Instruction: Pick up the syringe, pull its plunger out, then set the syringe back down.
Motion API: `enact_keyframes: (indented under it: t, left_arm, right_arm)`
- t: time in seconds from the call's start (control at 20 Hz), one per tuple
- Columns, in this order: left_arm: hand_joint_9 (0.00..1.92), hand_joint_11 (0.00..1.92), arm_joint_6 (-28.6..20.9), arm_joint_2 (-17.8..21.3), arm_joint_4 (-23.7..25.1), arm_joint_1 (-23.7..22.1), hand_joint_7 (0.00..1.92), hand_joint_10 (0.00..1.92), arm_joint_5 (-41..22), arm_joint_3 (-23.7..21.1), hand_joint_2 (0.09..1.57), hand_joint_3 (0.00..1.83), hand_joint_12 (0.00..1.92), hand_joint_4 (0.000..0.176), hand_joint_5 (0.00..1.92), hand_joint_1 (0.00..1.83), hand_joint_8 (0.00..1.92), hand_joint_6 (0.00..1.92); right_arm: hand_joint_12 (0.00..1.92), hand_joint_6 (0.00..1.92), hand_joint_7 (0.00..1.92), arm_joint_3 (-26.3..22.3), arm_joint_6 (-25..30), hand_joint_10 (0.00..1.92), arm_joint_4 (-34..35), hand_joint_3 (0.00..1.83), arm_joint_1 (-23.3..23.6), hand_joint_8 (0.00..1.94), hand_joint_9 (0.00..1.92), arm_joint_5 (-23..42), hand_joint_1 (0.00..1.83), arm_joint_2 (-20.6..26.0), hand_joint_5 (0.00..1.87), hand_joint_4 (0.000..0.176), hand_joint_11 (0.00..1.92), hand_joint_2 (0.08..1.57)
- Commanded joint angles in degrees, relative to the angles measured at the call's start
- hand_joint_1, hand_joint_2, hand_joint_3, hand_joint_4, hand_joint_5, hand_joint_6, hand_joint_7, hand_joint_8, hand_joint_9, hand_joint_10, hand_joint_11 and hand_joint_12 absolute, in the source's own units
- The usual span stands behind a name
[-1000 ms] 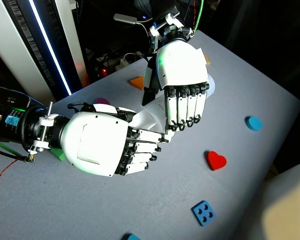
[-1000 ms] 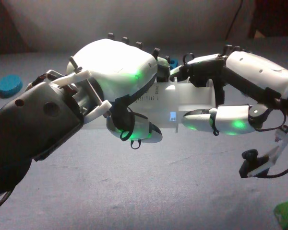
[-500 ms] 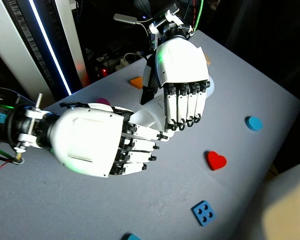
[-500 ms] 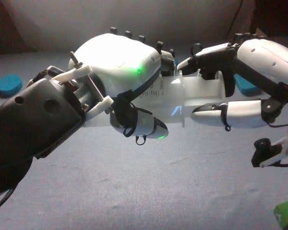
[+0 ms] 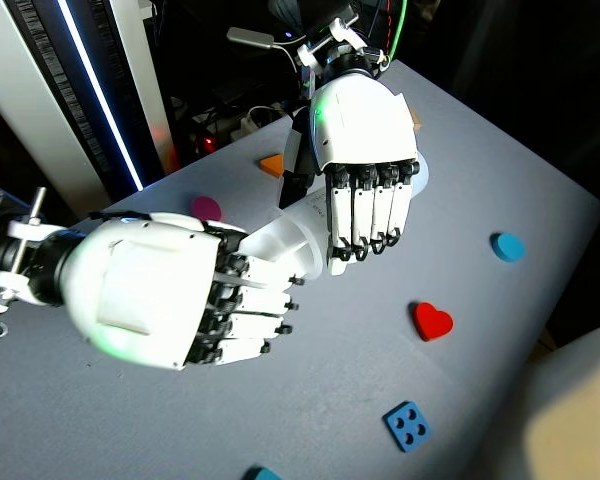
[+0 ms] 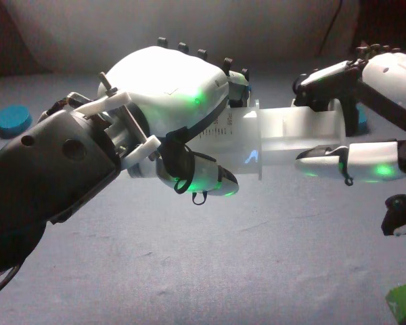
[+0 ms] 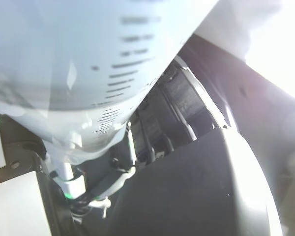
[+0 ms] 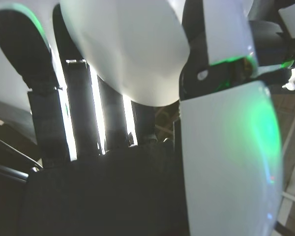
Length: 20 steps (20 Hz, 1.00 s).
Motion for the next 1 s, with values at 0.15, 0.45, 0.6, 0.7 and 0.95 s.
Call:
enact_keyframes:
  t: [0.15,0.45,0.6,0.7,0.95]
  left_arm:
    - [0.93,0.95,1.57,0.60,3.28,-0.69,0.90,1.28,-4.19,0.30,1.13,0.00,1.19,0.000,0.87,1.38,1.15,0.90]
    - [1.01,0.98,3.06,0.59,3.28,-0.69,0.95,1.25,-2.34,0.35,1.13,0.00,1.16,0.000,0.82,1.38,1.09,0.91]
    - [1.02,0.96,3.17,0.59,3.28,-0.70,0.96,1.21,-2.34,0.26,1.11,0.00,1.15,0.000,0.91,1.39,1.06,0.81]
    - [1.01,0.96,3.17,0.59,3.28,-0.82,0.97,1.22,-2.34,0.25,1.11,0.00,1.12,0.000,0.90,1.39,1.07,0.82]
    - [1.02,0.96,3.13,0.59,3.28,-1.05,0.99,1.19,-2.76,0.34,1.10,0.00,1.08,0.000,0.90,1.39,1.04,0.83]
  right_arm:
    - [1.12,0.88,1.11,0.83,-0.72,0.74,1.66,0.00,-0.03,0.96,1.20,6.91,1.26,2.09,0.96,0.000,1.06,1.09]
    - [1.13,0.93,0.96,0.84,-0.15,1.20,1.59,0.00,-0.43,0.98,1.02,5.31,1.38,3.81,0.88,0.000,1.00,1.11]
    - [1.12,0.88,1.08,0.84,-0.05,0.92,1.17,0.00,-0.80,0.95,1.13,5.32,1.28,4.27,0.95,0.000,1.02,1.10]
    - [1.12,0.92,0.98,0.85,-0.01,1.17,1.15,0.00,-0.81,0.97,1.04,5.40,1.38,4.52,0.87,0.000,1.02,1.11]
    - [1.14,0.91,1.06,0.86,-0.04,0.94,0.97,0.00,-0.22,0.97,1.09,5.23,1.27,5.25,0.94,0.000,1.01,1.11]
